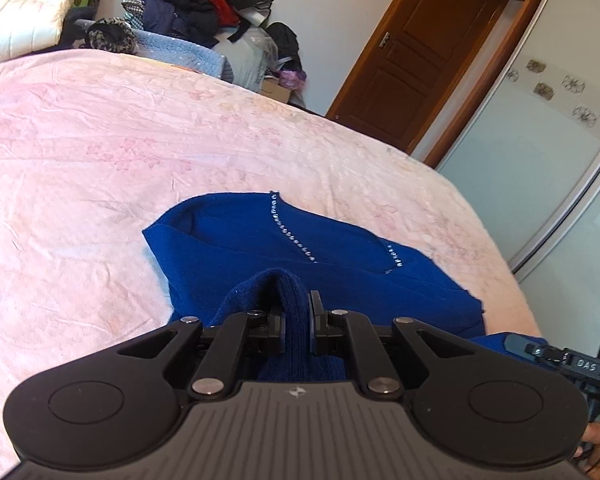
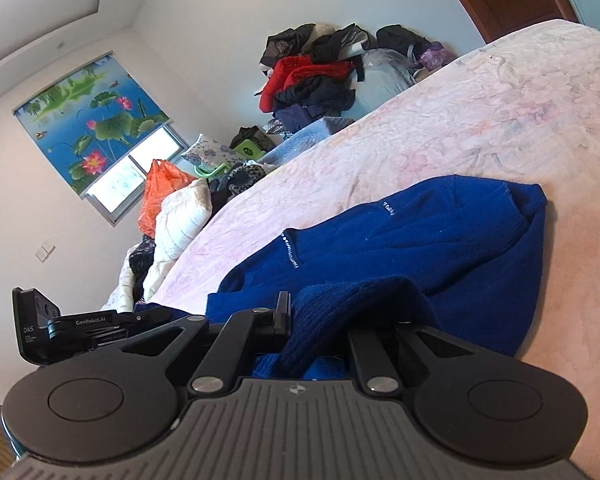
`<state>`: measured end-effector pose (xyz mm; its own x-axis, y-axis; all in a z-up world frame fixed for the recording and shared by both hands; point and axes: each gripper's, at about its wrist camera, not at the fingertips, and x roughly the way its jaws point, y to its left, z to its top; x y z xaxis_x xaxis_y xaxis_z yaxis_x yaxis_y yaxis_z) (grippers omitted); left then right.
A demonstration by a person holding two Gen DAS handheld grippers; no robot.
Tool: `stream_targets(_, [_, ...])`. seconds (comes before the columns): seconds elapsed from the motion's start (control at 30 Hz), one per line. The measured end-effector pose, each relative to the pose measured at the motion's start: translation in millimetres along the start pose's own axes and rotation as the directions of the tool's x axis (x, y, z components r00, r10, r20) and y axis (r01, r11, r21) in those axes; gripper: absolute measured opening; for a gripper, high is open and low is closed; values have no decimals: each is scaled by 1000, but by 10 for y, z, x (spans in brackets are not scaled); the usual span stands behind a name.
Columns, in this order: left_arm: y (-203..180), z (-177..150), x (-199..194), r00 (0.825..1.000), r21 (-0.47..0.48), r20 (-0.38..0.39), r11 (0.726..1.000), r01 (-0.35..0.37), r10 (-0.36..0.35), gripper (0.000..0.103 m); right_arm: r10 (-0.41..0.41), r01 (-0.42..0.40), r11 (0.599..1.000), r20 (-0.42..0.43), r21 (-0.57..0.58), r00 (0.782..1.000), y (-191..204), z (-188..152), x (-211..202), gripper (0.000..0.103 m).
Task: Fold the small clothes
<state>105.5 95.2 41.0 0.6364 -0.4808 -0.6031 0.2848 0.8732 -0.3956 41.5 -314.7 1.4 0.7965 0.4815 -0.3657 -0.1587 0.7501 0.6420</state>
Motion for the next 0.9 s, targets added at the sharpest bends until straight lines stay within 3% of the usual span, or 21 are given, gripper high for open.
stream_targets(0.33, [-225,-32,125,995,116,8,988,-103,103,9,-26,26,1000,-8,6,1000,-48,-7,106,12])
stream_targets(0.9, [-305,143,191,993,126,15,985,-116,115,9,-25,24,999,25,36,999,-94,123,171,12])
